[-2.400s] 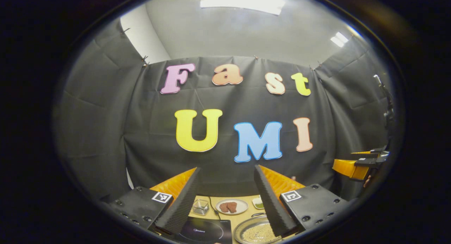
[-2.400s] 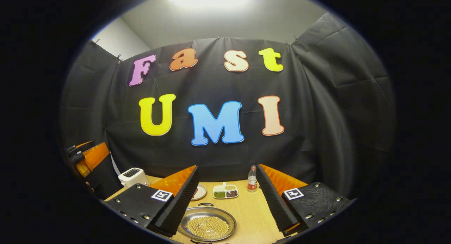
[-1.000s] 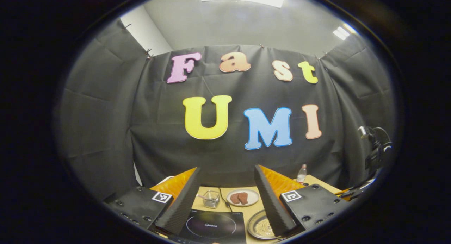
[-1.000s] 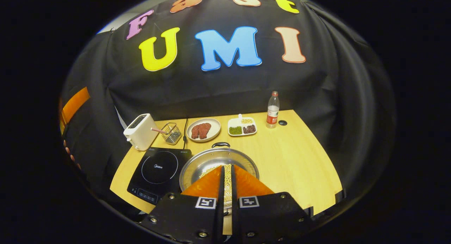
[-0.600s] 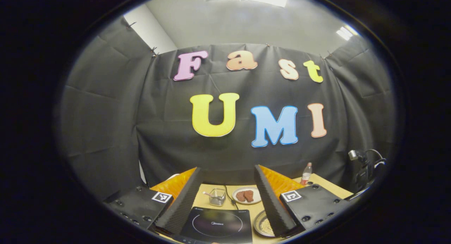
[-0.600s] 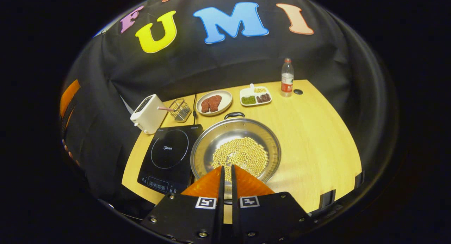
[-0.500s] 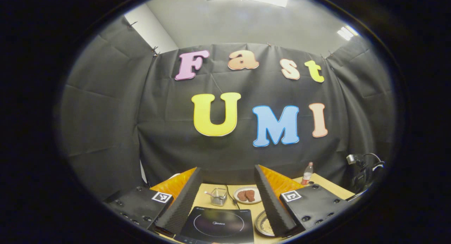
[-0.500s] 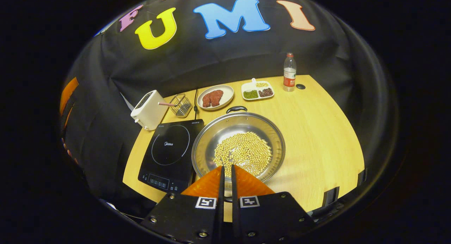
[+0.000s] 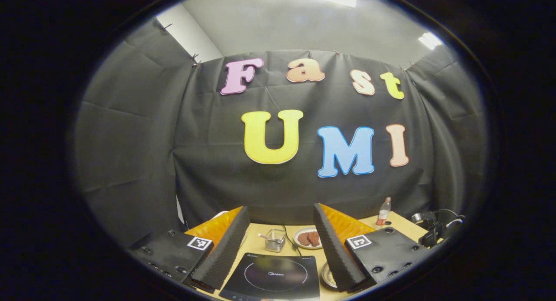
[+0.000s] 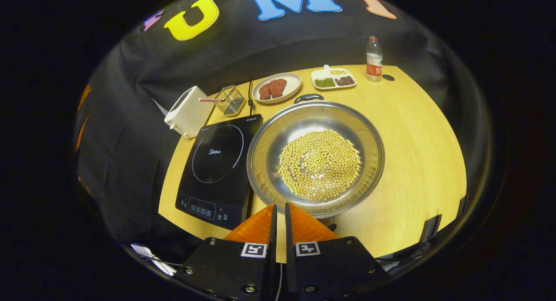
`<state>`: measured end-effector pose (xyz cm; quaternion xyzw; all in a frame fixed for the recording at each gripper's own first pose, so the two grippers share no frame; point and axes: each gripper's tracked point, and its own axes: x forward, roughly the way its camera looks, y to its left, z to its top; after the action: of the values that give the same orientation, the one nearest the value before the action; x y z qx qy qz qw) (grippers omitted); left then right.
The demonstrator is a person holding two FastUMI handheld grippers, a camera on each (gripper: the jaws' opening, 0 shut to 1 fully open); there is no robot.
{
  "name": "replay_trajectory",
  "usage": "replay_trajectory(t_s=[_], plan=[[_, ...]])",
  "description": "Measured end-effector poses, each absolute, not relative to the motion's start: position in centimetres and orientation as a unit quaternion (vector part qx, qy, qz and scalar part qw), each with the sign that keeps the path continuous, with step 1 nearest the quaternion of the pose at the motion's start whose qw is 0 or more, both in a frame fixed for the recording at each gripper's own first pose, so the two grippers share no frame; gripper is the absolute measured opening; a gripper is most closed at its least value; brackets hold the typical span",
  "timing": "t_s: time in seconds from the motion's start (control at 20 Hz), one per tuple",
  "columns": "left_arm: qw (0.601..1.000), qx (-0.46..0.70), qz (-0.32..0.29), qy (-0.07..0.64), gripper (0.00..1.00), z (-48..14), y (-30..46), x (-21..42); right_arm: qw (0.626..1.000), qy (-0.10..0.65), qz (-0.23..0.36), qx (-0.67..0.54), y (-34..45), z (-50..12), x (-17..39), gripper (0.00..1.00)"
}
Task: First push the handle of the pot to place it horizontally, then grasp the pot with both hands and set it on the induction cooktop.
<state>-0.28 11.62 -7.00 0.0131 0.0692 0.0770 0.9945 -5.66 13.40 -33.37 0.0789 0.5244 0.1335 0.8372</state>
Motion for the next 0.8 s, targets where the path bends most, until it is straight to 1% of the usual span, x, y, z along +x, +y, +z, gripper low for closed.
replay_trajectory(t_s=[0.1, 0.35, 0.45, 0.5, 0.65, 0.7, 0.8], plan=[[0.994, 0.014, 0.081, 0.071, 0.99, -7.3, 12.1, -0.3, 0.830, 0.536, 0.134, 0.077, 13.8, -34.4, -5.9, 0.10], [0.993, 0.011, 0.094, 0.077, 0.99, -7.7, 13.2, -0.4, 0.814, 0.558, 0.143, 0.076, 14.7, -35.9, -6.4, 0.10], [0.992, 0.013, 0.098, 0.076, 0.97, -7.5, 13.4, -0.3, 0.807, 0.568, 0.147, 0.070, 15.0, -36.6, -6.8, 0.10], [0.992, 0.014, 0.099, 0.076, 0.99, -7.5, 13.4, -0.5, 0.803, 0.573, 0.149, 0.068, 15.1, -37.0, -7.0, 0.10], [0.992, 0.019, 0.101, 0.075, 0.99, -7.2, 13.5, -0.5, 0.797, 0.582, 0.145, 0.068, 15.1, -38.1, -7.2, 0.10], [0.992, 0.020, 0.101, 0.075, 0.95, -7.2, 13.7, -0.7, 0.794, 0.587, 0.143, 0.071, 15.1, -38.4, -7.2, 0.10], [0.992, 0.022, 0.103, 0.075, 0.97, -7.4, 13.8, -1.1, 0.789, 0.593, 0.140, 0.076, 15.1, -39.0, -7.4, 0.10]])
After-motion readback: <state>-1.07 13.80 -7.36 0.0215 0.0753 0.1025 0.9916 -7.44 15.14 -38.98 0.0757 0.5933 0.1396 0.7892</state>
